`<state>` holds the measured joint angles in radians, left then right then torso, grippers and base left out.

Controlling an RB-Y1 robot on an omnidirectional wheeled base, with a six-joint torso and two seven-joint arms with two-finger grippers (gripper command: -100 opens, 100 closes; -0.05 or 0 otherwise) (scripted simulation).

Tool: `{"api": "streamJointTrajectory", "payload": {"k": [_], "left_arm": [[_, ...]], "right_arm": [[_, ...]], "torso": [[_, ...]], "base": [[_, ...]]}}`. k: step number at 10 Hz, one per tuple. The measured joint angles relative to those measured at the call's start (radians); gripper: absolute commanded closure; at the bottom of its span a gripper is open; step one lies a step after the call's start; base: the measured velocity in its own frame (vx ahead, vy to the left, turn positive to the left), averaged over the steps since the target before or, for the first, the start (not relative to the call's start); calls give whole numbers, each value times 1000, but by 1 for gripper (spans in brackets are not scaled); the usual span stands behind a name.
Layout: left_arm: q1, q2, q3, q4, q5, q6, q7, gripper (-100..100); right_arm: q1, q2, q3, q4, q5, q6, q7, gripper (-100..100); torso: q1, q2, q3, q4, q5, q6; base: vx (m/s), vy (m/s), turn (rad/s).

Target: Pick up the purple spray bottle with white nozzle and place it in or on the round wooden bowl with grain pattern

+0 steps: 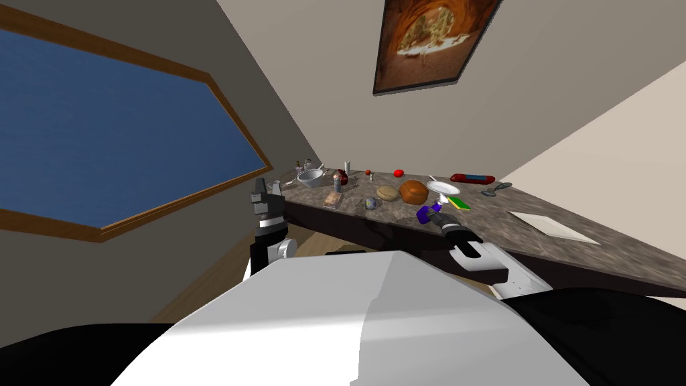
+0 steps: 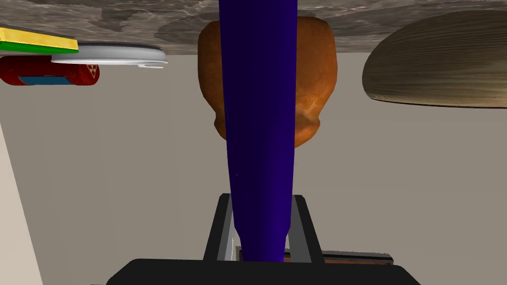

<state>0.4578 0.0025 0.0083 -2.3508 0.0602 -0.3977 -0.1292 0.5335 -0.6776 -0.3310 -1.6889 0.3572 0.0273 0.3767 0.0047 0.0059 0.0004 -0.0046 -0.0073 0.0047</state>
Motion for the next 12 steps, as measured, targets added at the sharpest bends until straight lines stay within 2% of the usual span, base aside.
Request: {"api": "streamJointTrajectory", "payload": {"k": [6,12], "left_arm": [[0,0,0,0,0,0,0,0],[0,0,0,0,0,0,0,0]], "right_arm": [[51,-41,4,-38,-63,133,-56,100],[106,-126,0,-73,-136,270,-129,100]], "torso": [[-2,-1,-2,-4,-8,2],[-5,-5,-4,-4,-10,0]], "base": [[-35,77,51],[-2,74,90]]}}
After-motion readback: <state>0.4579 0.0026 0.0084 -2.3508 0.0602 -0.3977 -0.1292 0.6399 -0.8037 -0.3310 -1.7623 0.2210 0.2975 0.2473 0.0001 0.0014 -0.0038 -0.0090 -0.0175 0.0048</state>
